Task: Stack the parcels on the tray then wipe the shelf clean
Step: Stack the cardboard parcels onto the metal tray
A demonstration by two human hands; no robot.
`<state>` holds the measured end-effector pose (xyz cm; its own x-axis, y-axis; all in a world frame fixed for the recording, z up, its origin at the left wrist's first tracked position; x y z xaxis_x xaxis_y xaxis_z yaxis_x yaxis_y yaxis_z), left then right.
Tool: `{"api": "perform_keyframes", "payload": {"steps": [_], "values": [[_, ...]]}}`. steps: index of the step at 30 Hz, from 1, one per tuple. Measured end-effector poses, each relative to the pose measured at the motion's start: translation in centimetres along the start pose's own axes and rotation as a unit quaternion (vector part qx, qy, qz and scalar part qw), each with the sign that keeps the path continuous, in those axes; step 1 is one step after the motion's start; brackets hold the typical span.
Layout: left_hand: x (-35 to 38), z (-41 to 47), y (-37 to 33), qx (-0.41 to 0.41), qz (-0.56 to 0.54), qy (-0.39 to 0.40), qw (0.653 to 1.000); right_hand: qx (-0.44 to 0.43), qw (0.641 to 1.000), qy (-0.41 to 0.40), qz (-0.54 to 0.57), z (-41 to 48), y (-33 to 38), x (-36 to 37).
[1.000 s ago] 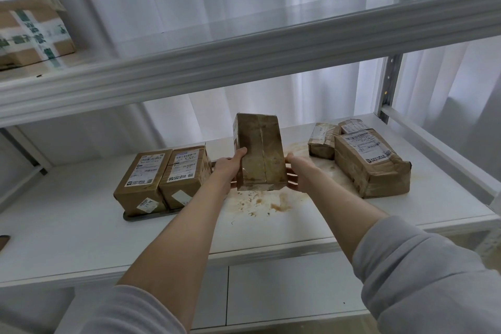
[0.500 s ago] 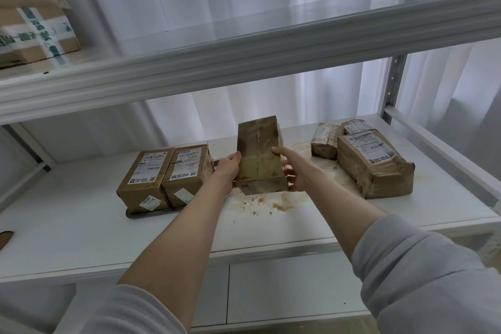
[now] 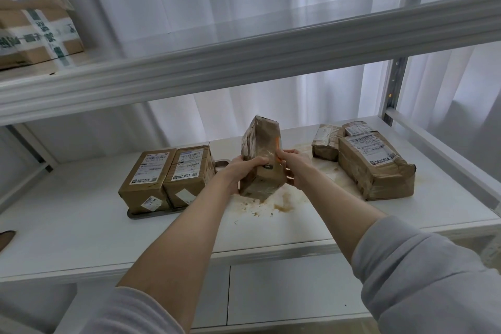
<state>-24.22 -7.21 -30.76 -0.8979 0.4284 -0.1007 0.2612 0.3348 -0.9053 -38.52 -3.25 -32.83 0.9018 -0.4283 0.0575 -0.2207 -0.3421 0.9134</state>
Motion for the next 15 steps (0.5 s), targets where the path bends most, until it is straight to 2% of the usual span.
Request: {"api": "perform_keyframes", "payload": {"steps": [5,8,11,15], "values": [[-0.8,0.2,-0.2,0.023,-0.040,-0.013,0.999,0.001,0.999,-0.006,0.035,-0.1,0.1,0.2],[-1.0,0.3,-0.4,0.029,-0.077,-0.012,0.997,0.032,0.999,0.002,-0.018,0.0,-0.5,0.7],[-1.5,0.3,-0.7,0.029,-0.110,-0.030,0.993,0.057,0.994,0.051,-0.076,-0.4,-1.1,1.8],[-2.3,0.0,-1.0,0.024,-0.175,-0.025,0.984,0.073,0.988,0.128,-0.053,-1.0,-1.0,3.5]]}}
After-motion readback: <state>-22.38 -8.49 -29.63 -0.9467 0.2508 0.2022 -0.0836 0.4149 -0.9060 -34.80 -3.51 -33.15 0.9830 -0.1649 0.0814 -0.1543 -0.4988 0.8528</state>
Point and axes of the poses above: each hand's wrist, its own z-axis towards the middle knuckle, its own x-axis out of the palm, y = z × x, the point moved 7 cm from there along z, towards the middle knuckle, and after that the axes turned 7 degrees about -z, right-handed, at the moved point
